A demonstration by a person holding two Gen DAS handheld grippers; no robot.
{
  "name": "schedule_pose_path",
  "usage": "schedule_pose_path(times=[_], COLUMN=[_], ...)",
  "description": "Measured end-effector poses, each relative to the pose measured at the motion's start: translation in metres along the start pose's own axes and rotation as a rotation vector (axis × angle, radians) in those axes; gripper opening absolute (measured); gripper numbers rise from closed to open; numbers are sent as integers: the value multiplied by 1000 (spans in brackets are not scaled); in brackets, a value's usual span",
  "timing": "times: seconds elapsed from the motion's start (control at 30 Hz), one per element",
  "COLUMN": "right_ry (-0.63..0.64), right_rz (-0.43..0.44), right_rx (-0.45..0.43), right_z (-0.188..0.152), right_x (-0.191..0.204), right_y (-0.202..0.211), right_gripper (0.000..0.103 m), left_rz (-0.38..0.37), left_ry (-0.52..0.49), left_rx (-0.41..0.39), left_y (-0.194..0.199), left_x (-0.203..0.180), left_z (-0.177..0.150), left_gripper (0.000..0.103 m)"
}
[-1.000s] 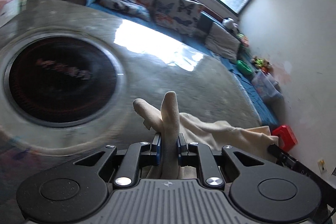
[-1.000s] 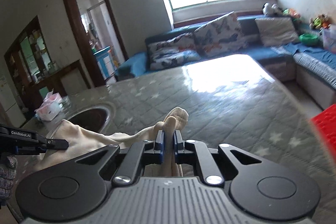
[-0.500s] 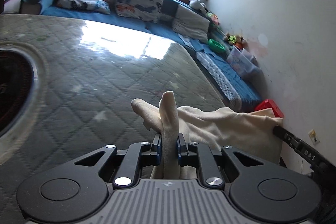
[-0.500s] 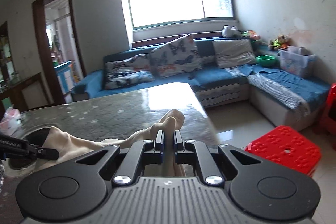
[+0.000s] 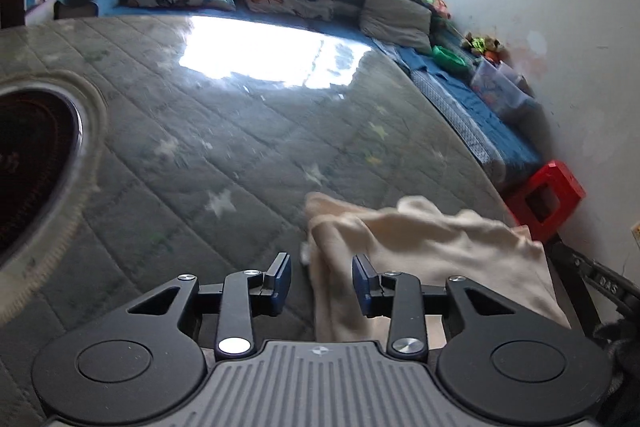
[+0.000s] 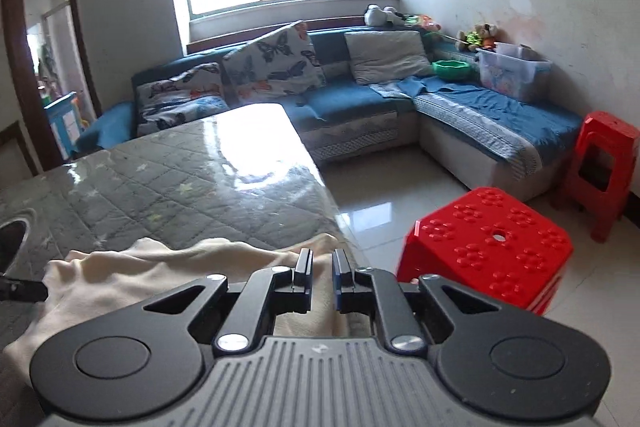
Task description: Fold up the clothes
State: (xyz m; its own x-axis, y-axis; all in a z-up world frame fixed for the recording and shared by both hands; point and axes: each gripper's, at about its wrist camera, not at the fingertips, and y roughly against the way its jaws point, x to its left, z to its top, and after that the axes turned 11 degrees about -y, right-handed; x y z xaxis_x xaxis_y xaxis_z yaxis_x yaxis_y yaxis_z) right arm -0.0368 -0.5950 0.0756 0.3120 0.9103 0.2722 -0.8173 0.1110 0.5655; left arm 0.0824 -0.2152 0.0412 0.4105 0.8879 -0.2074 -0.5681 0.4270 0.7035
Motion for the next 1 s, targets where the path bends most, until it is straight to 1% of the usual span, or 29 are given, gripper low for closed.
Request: schedule_pose_path(times=[0.07,0.17,0.3,0.4,0.47,0.57,0.63,0.7,0.83,0.9,1.0], right_ry=[11,23,50,60,71,89,101,117,156,177,181], right_rz=[31,65,98,100,90,79,72,78,114,122,113], right_rx=[9,36,74,101,103,99,94,81,81,94,96], right_z=[2,1,-4,-6,-8,-8,-7,-6,-11,-14,-18], right_x=[5,19,40,48,50,52,54,57,69,76,80], right_y=[-3,-13,-32,-49,-57,-64,-63,-57,-49,-51,-53], right_gripper=[11,16,16,19,23,25,28,38,42,52,55], left_rz=[-5,-18,-17,-6,4,23,23,18,26,30,33], left_ry=[-3,-36,-87,-110,-119,-141,-145,-147,-153,-162,-170], left_rx=[-11,-21,-12,-4,4,7,6,4,4,3,5], left_y=[1,-1,-13,-26,-33,-42,-43,-42,-42,-42,-40], left_x=[-2,-12,-25,-29,-29,-28,-30,-30,-32,-35,-38], left_z=[4,7,9,12,15,16,15,16,16,15,15], left_gripper=[37,37,37,37,37,37,37,37,39,42,44])
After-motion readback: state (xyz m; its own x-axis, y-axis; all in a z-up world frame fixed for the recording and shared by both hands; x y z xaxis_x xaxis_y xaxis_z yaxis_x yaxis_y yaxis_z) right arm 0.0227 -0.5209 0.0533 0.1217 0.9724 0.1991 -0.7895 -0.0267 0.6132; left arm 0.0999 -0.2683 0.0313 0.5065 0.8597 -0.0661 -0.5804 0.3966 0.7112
